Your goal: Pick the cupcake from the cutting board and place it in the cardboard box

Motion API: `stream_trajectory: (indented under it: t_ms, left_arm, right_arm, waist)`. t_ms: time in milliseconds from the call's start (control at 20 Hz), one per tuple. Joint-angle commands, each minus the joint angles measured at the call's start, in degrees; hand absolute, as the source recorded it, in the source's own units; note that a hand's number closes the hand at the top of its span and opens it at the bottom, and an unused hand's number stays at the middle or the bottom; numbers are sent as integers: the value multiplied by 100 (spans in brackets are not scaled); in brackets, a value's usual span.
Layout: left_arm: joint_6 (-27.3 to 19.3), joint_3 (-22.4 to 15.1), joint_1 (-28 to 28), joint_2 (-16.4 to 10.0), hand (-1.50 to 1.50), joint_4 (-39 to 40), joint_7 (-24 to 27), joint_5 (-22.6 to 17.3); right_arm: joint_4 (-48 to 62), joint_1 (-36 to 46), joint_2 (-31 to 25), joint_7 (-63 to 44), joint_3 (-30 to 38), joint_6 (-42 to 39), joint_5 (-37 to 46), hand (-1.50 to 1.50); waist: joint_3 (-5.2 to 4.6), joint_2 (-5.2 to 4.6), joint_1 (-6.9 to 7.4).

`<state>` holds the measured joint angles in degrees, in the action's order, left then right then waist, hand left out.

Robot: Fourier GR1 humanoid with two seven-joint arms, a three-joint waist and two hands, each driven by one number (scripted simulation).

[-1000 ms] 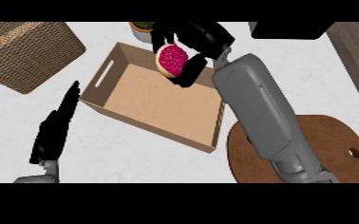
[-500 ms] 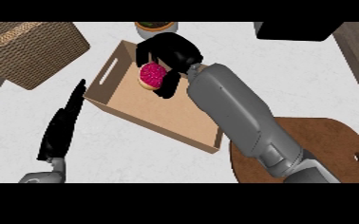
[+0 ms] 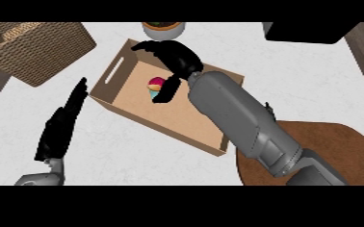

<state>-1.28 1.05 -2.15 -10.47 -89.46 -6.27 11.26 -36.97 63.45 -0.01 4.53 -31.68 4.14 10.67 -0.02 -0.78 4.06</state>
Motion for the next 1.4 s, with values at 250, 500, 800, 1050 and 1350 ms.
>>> stream_trajectory:
  t_ms: [250, 500, 800, 1050, 1350]
  left_arm:
    - [-112, -56, 3, 81, 0, 54, 100, 142]
    - [-128, -26, 152, 109, 0, -81, 68, 106]
    - [15, 205, 170, -98, 0, 59, 223, -15]
    - [31, 51, 46, 22, 0, -118, -65, 13]
    - [16, 108, -151, 35, 0, -9, -21, -11]
  right_arm:
    - [145, -18, 1, 580, 983, 819, -1701, -150]
    - [748, 324, -86, 1113, 2042, 354, -2253, -150]
    - [1512, 499, -1065, 1325, 2717, 97, -2465, -150]
    - [2004, 568, -2045, 1567, 3141, -940, -2704, -150]
    - [2448, 398, -2758, 2177, 3118, -1940, -2507, -150]
  waist:
    - [5, -18, -4]
    - [6, -12, -131]
    - [3, -28, -143]
    - [10, -61, -94]
    - [15, -110, -17]
